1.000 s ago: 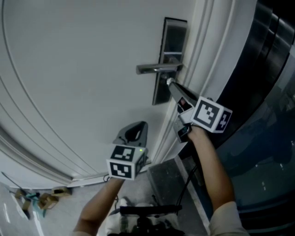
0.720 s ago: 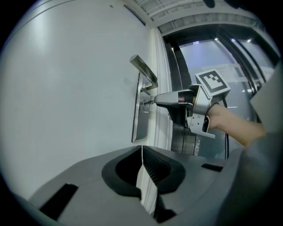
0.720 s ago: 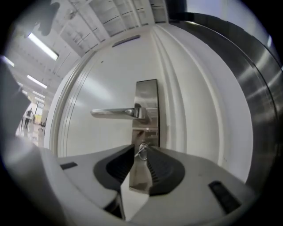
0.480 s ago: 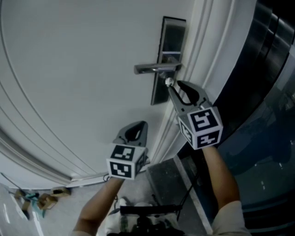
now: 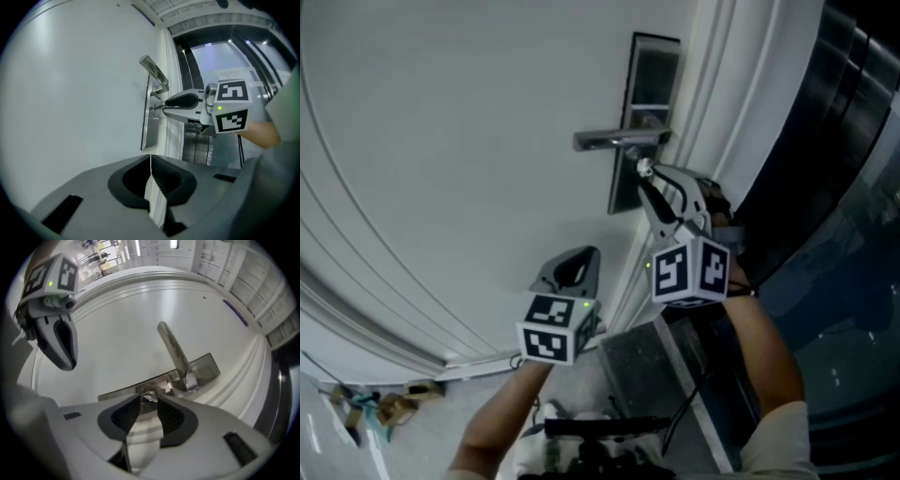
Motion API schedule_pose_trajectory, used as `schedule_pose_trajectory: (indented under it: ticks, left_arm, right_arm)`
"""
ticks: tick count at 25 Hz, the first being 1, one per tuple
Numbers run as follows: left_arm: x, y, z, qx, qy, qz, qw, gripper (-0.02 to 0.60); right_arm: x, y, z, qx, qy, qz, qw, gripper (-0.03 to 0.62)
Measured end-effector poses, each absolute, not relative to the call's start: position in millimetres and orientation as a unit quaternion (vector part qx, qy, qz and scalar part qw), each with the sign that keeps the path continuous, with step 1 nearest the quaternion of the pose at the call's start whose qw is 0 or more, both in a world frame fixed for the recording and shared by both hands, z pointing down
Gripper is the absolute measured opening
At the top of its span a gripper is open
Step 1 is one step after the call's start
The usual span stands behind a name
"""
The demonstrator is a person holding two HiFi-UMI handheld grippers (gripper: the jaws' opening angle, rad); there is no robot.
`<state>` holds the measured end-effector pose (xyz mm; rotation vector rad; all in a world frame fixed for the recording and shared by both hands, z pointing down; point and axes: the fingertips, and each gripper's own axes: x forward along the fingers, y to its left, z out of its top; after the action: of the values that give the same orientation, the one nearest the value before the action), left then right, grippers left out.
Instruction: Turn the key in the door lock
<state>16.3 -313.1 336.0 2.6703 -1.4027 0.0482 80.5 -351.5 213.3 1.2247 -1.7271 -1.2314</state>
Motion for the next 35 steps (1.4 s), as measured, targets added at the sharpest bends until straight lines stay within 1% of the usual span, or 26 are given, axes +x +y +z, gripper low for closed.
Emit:
schedule_pose_trajectory:
  ticks: [8,10,18,19,21,29,35]
  left_arm:
    - [18.1,-314.4,335.8,0.884,-0.462,0.015,0.063,0.020]
    - [18.5,-314.2,335.2,0.885,-0.462,0.015,0.062,0.020]
    - [15.8,-312.1,332.1,0.883,-0.465,0.013,0.059,0.020]
    - [14.5,-312.5,331.7,0.883,-0.466,0.013,0.059,0.020]
    - [12.3,-313.8,330.5,0.882,-0.468,0.012,0.057,0.020]
    - [15.6,-314.7,328.7,0.883,-0.465,0.008,0.059,0.020]
    - [17.6,-314.4,332.9,0.884,-0.463,0.012,0.062,0.020]
  right_arm:
    - [83.7,-355.4,220.9,0.432,-0.570,-0.563,0.414,0.129]
    - [82.4,-357.3,220.9,0.425,-0.557,-0.574,0.424,0.141]
    - [78.3,-377.1,224.4,0.408,-0.502,-0.607,0.462,0.140]
    - [78.3,-378.3,223.6,0.408,-0.498,-0.610,0.463,0.136]
    - [77.5,-379.1,221.4,0.407,-0.495,-0.614,0.461,0.078]
    - [77.1,-379.2,218.6,0.422,-0.527,-0.584,0.452,0.075]
    - [77.1,-379.8,216.3,0.456,-0.585,-0.525,0.418,0.077]
